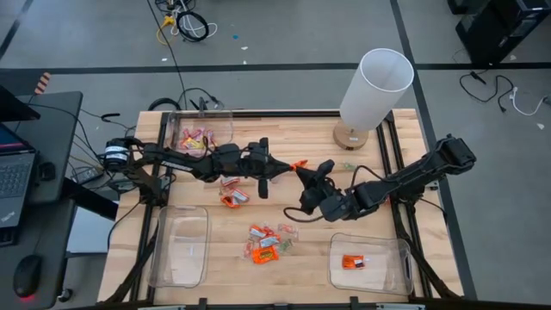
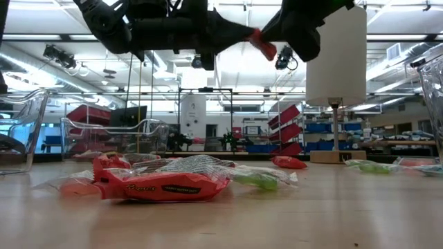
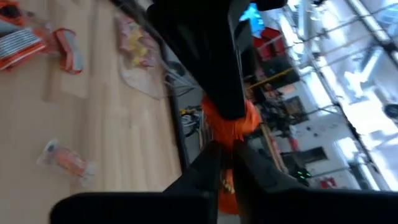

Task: Sort candy
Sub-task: Put the chocolate into the bottom right transparent bin

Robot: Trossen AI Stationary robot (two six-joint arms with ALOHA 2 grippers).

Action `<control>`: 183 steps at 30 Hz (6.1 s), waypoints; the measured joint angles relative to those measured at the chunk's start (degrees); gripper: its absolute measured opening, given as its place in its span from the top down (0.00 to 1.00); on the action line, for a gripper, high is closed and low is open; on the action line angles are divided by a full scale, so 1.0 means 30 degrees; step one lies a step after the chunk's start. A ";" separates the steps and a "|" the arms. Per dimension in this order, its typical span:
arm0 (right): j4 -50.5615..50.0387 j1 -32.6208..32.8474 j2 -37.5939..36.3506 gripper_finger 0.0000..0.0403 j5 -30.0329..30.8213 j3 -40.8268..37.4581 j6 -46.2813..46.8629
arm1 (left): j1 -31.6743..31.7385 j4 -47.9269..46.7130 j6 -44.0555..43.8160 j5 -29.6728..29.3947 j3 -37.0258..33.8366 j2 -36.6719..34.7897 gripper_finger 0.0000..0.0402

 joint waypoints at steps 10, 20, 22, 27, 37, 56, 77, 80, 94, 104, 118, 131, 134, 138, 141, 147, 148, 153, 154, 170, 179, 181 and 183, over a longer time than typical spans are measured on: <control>0.0317 0.2514 -0.1854 0.74 0.1869 0.0000 0.3553 | 0.0219 0.2298 -0.0013 0.2695 -0.0015 0.0000 1.00; -0.4614 0.2673 -0.6825 0.71 -0.6648 -0.0436 1.4450 | 0.0596 0.5227 0.0758 0.7784 -0.0015 0.0000 1.00; -0.3844 0.2458 -0.7014 0.71 -0.7316 -0.0873 1.4533 | 0.0475 0.5474 0.1011 0.7879 -0.0015 0.0000 1.00; -0.2180 0.1810 -0.6875 0.70 -0.7613 -0.1013 1.3539 | 0.0191 0.5624 0.1500 0.8392 -0.0015 0.0000 1.00; -0.0111 0.0020 -0.6526 0.70 -1.2059 -0.1013 1.2312 | -0.0257 0.6489 0.1450 0.8458 -0.0015 -0.0007 1.00; 0.1901 -0.0310 -0.6331 0.99 -1.2736 -0.1020 0.9371 | -0.0284 0.6623 0.0864 0.8340 -0.0015 -0.0007 0.99; 0.1967 0.1069 -0.7215 1.00 -1.0912 -0.1020 1.1331 | 0.0669 0.6382 -0.2455 0.9822 0.0037 -0.0007 0.99; 0.1732 0.1151 -0.7686 1.00 -1.0965 -0.1000 1.1964 | 0.0898 0.6356 -0.3214 1.0884 -0.0066 -0.0007 0.96; -1.1105 0.0879 -1.2533 1.00 -1.8769 -0.0532 2.4228 | 0.1144 0.6114 -0.3239 1.1989 -0.0050 -0.0007 0.59; -1.7374 0.1250 -1.1398 1.00 -2.7115 -0.0774 2.7517 | 0.1144 0.6259 -0.3242 1.1914 -0.0036 -0.0007 0.58; -1.8011 0.3419 -0.5850 1.00 -3.2993 -0.0852 2.6617 | 0.1144 0.6251 -0.3227 1.1860 -0.0029 -0.0007 0.58; -1.8089 0.4239 -0.3094 0.97 -3.2994 -0.0852 2.6643 | 0.1144 0.6230 -0.3213 1.1860 -0.0015 -0.0007 0.58; -1.8081 0.4238 -0.3126 0.96 -3.2029 -0.0852 2.6643 | 0.1144 0.6229 -0.3213 1.1860 -0.0007 -0.0007 0.58; -1.8103 0.4295 -0.3133 0.94 -3.1388 -0.0852 2.6559 | 0.1143 0.6186 -0.3220 1.1860 -0.0006 -0.0007 0.58; -1.8154 0.4319 -0.3133 0.93 -3.1400 -0.0852 2.6004 | 0.1144 0.6186 -0.3220 1.1860 -0.0005 -0.0007 0.58; -1.8187 0.4319 -0.3133 0.91 -3.1541 -0.0852 2.6133 | 0.1144 0.6186 -0.3220 1.1860 -0.0007 -0.0007 0.58; -1.8201 0.4319 -0.3133 0.91 -3.1541 -0.0852 2.6133 | 0.1144 0.6186 -0.3220 1.1860 -0.0004 -0.0007 0.58; -1.8196 0.4261 -0.3133 0.91 -3.2443 -0.0852 2.6957 | 0.1139 0.6186 -0.3220 1.1860 -0.0005 -0.0007 0.58; -1.8203 0.4193 -0.3133 0.91 -3.3086 -0.0840 2.7199 | 0.1144 0.6186 -0.3220 1.1860 -0.0007 -0.0007 0.58; -1.8914 0.3390 -0.4077 0.99 -2.5459 0.5147 2.6041 | 0.1137 0.5429 -0.3234 1.1860 -0.0004 -0.0007 0.58; -1.8530 0.1180 -0.4393 0.99 -1.7724 0.6943 1.9346 | 0.1137 0.4299 -0.3917 1.1870 -0.0007 -0.0007 0.58; -1.7983 0.0642 -0.4393 0.99 -1.6381 0.6921 1.8033 | 0.1170 0.4140 -0.4471 1.2030 -0.0006 0.0000 0.58; -1.7855 -0.0109 -0.4393 0.99 -1.4875 0.6921 1.7889 | 0.1258 0.3940 -0.5040 1.2306 -0.0004 0.0000 0.58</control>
